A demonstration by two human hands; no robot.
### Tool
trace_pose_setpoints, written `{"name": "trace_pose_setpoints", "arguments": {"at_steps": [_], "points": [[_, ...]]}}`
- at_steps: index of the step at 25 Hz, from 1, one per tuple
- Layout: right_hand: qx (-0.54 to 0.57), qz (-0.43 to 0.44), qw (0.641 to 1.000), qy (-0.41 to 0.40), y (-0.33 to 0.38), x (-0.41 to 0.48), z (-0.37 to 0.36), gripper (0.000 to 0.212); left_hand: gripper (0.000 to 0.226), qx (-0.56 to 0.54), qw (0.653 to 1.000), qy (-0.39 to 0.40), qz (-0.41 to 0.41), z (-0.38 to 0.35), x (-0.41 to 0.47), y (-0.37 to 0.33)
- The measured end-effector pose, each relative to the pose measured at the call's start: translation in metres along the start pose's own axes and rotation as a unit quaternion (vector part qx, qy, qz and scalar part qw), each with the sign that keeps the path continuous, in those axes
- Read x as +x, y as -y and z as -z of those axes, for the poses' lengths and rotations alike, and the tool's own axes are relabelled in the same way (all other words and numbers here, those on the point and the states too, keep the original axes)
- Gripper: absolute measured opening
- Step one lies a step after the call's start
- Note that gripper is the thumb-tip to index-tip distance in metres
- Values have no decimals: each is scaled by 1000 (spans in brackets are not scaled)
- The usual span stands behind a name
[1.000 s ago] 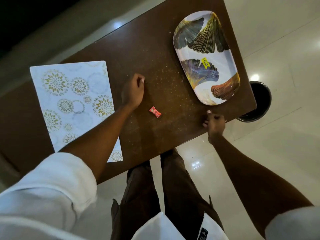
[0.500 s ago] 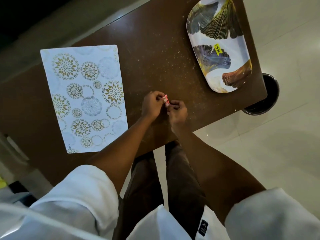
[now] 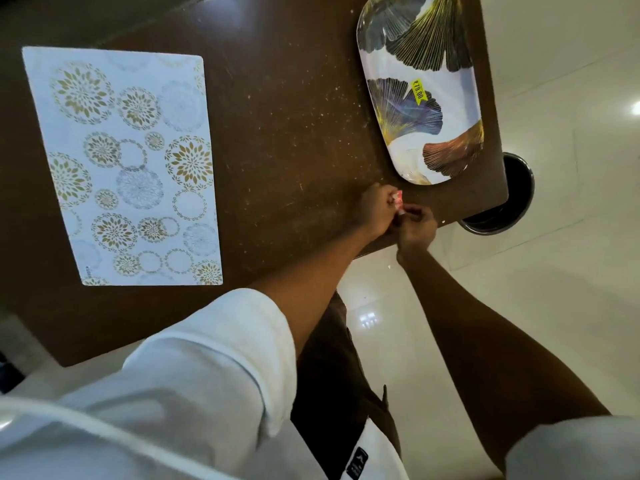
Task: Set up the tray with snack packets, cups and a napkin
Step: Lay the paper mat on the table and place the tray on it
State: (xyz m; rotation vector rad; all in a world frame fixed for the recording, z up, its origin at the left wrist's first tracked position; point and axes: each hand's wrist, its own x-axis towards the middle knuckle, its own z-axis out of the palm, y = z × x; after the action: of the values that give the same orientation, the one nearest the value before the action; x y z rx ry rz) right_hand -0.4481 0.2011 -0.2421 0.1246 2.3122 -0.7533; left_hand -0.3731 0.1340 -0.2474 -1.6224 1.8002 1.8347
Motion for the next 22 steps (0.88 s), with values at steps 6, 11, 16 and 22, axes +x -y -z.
{"name": "trace_pose_setpoints", "arguments": {"at_steps": [6,11,16,22], "points": [[-52,9,999,-12,0,60,47,28,43,-34,998,57,1,-51,21,-40],[-58,-15,997,-46,-6,60,55,31,36,1,999,52,-7,-38,6,-30],[-145,178,973,-24,-6,-25,12,20,29,11,991,-102,82,23,-47,38],[-255,340,881,207,58,-123,-124,23,54,-10,892,-396,220,114,-85,99]]}}
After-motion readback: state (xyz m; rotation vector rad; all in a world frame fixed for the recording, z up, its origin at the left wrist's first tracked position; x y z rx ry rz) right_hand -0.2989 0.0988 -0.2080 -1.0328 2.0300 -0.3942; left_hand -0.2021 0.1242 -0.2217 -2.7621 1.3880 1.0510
